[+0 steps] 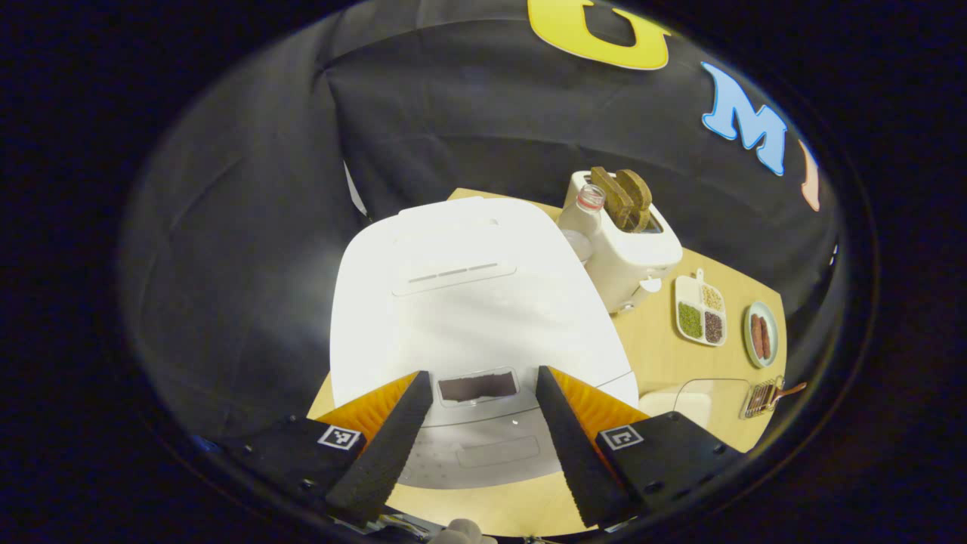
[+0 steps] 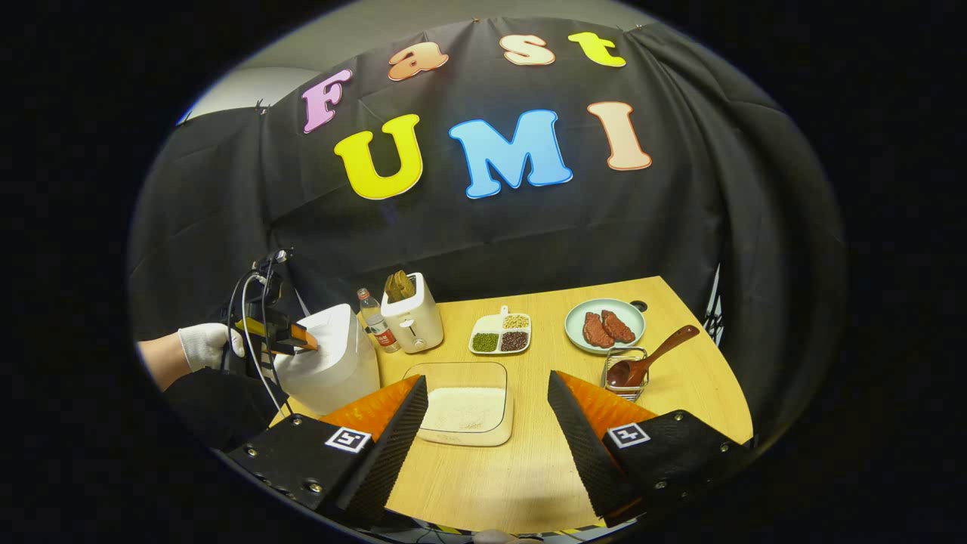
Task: Close the left gripper, press the button to open the rice cooker; take a wooden spoon from the chopstick holder with the right hand, scoop a spoonful of rice and pour it into the rice cooker, then put the wooden spoon back into the chopstick holder.
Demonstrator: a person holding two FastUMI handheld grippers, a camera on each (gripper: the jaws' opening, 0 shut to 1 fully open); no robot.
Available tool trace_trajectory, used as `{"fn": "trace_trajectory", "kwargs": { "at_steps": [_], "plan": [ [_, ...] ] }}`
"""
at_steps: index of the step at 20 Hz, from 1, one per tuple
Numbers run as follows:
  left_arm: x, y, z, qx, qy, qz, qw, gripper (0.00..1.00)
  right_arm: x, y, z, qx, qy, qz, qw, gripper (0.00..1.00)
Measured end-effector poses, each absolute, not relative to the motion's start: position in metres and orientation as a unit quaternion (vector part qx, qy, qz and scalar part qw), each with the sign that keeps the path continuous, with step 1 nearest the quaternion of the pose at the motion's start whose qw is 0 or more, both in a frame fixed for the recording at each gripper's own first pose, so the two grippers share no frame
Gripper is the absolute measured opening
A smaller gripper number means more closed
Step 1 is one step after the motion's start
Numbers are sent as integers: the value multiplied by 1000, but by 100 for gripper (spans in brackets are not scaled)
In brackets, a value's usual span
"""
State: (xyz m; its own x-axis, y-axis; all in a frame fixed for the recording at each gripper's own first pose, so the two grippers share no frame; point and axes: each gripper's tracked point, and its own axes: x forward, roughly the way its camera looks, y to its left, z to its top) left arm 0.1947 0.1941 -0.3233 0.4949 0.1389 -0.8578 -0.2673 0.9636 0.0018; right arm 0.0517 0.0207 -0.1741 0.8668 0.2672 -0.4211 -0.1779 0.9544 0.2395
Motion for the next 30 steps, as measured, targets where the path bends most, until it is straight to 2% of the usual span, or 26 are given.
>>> {"fn": "trace_trajectory", "kwargs": {
  "at_steps": [2, 3, 6, 7, 12, 16, 20, 21, 22, 23, 25, 26, 27, 30],
  "plan": [
    [195, 196, -322, -57, 488, 115, 863, 96, 52, 20, -175, 97, 233, 116, 961, 98],
    [196, 196, -323, -61, 487, 119, 863, 99, 52, 20, -176, 95, 234, 116, 960, 98],
    [199, 189, -320, -70, 473, 112, 871, 96, 56, 13, -171, 86, 232, 109, 963, 98],
    [202, 189, -313, -61, 460, 112, 879, 99, 57, 9, -169, 81, 228, 103, 965, 98],
    [218, 176, -217, -2, 313, 111, 943, 98, 71, -1, -140, 64, 194, 82, 975, 98],
    [189, 140, -113, 22, 176, 88, 980, 98, 81, 3, -110, 53, 152, 80, 984, 98],
    [141, 90, -43, 11, 90, 54, 994, 96, 83, 7, -71, 45, 94, 70, 992, 100],
    [130, 81, -37, 9, 72, 51, 996, 96, 83, 7, -65, 44, 82, 66, 993, 100],
    [118, 75, -30, 6, 61, 49, 997, 97, 84, 8, -58, 43, 74, 65, 994, 93],
    [106, 73, -23, 2, 49, 49, 998, 96, 83, 10, -53, 41, 66, 64, 995, 97],
    [81, 71, -14, -5, 29, 54, 998, 96, 81, 11, -44, 41, 52, 60, 996, 98],
    [70, 72, -11, -6, 21, 58, 998, 96, 79, 12, -40, 44, 43, 57, 996, 93],
    [62, 70, -9, -8, 14, 59, 998, 96, 77, 12, -36, 45, 38, 55, 997, 98],
    [43, 67, -9, 7, 9, 56, 998, 96, 73, 11, -30, 43, 27, 49, 997, 97]
  ]
}}
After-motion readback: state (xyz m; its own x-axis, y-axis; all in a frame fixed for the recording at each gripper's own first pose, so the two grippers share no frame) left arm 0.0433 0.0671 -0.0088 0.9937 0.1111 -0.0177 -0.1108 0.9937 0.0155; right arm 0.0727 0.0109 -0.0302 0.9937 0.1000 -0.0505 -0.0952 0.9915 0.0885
